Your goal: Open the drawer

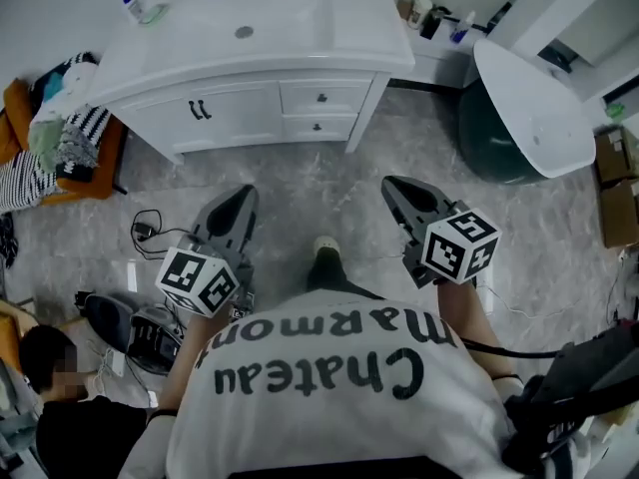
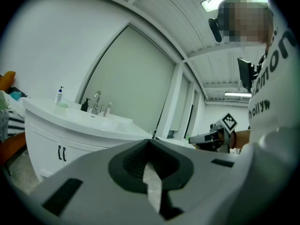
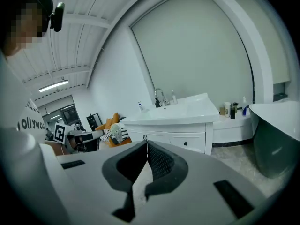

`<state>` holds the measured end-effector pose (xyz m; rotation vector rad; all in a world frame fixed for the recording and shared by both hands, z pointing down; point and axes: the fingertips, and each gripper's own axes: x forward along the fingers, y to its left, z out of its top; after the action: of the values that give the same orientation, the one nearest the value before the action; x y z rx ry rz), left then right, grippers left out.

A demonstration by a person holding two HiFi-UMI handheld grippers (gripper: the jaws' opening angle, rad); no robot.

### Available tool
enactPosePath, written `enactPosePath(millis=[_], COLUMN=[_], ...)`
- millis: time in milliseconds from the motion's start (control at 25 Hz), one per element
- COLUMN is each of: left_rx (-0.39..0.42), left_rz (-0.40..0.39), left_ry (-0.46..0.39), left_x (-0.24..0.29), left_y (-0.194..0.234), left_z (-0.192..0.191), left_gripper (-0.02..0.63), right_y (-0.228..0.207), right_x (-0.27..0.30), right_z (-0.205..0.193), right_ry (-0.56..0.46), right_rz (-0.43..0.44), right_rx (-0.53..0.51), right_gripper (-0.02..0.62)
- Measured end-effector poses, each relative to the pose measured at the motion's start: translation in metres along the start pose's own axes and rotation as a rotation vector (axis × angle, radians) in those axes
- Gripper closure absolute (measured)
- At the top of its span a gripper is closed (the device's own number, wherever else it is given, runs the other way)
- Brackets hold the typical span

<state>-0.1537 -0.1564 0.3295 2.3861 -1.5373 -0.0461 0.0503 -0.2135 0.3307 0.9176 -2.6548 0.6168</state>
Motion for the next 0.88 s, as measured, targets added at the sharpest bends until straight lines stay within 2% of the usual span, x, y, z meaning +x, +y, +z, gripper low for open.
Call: enactPosePath(millis=[160,480,680,880], left_rx=[-0.015,-0.049,-0.104,-0.103], left_rz=[0.0,0.011,0.05,0.072], left_ry=[0.028,0.052,0.061,0.087], left_x=[0.041,0.101,0.118,0.136], left_y=[0.012,0.035,0.055,0.066], left_z=[0.001,0.004,-0.007,-0.02], left_gripper=[0.598,0.598,0.598,0.598], right_y=[-0.033,-0.082,-0.097,-0.111], right_x=[0.037,0.104,0.14,0.167], right_z=[0.022,0.04,0.037,0.028], right_ry=[0.027,0.095,0.147,0.177], right_rz=[0.03,0.096,0.145,0.181], right_rx=[-0.013,-0.01,-0.023,-0.016], right_gripper=[0.584,0.584,0.584,0.584])
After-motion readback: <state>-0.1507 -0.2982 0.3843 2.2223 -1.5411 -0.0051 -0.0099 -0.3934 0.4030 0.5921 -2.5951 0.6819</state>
